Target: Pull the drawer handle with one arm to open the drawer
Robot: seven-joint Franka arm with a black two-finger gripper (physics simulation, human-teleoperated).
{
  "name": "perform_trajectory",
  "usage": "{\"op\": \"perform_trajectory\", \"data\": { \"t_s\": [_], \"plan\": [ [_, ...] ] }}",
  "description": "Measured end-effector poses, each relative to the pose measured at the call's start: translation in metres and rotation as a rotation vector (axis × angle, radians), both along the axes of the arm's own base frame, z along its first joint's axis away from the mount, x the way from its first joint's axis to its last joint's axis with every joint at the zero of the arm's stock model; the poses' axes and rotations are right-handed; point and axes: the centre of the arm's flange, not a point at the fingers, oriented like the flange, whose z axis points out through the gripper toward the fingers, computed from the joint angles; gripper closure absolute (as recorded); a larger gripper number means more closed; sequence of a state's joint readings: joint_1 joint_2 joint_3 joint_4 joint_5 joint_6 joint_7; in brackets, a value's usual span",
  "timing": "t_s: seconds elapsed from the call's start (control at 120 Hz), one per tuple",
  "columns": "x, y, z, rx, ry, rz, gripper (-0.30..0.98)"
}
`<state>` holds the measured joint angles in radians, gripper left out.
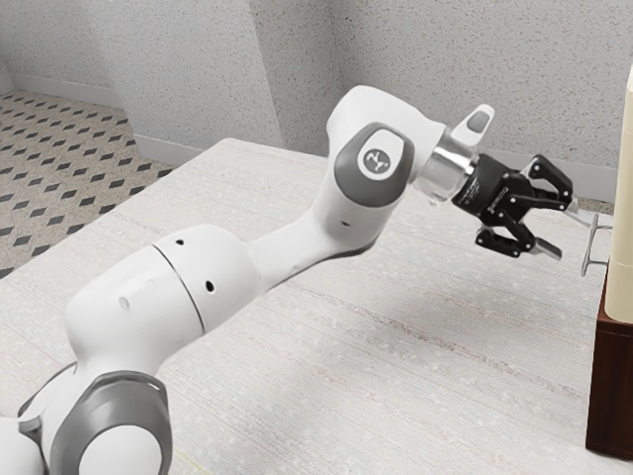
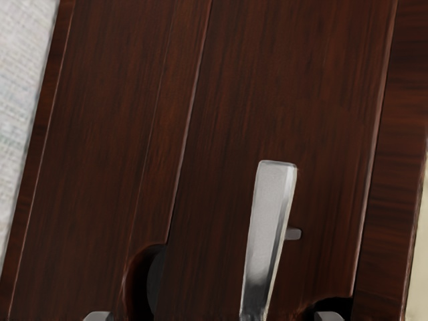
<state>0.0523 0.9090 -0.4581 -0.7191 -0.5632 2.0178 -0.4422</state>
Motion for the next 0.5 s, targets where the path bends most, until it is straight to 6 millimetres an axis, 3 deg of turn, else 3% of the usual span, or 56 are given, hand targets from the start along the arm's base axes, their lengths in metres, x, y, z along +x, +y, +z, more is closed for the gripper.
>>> {"op": "perform_trajectory", "data": {
  "t_s": [0.217,0.5],
  "plan": [
    [-0.009,-0.004,0.01,0.015,0.002,-0.077,0.41],
    [-0.017,-0.015,0.008,0.028,0.04,-0.128,0.48]
  ]
}}
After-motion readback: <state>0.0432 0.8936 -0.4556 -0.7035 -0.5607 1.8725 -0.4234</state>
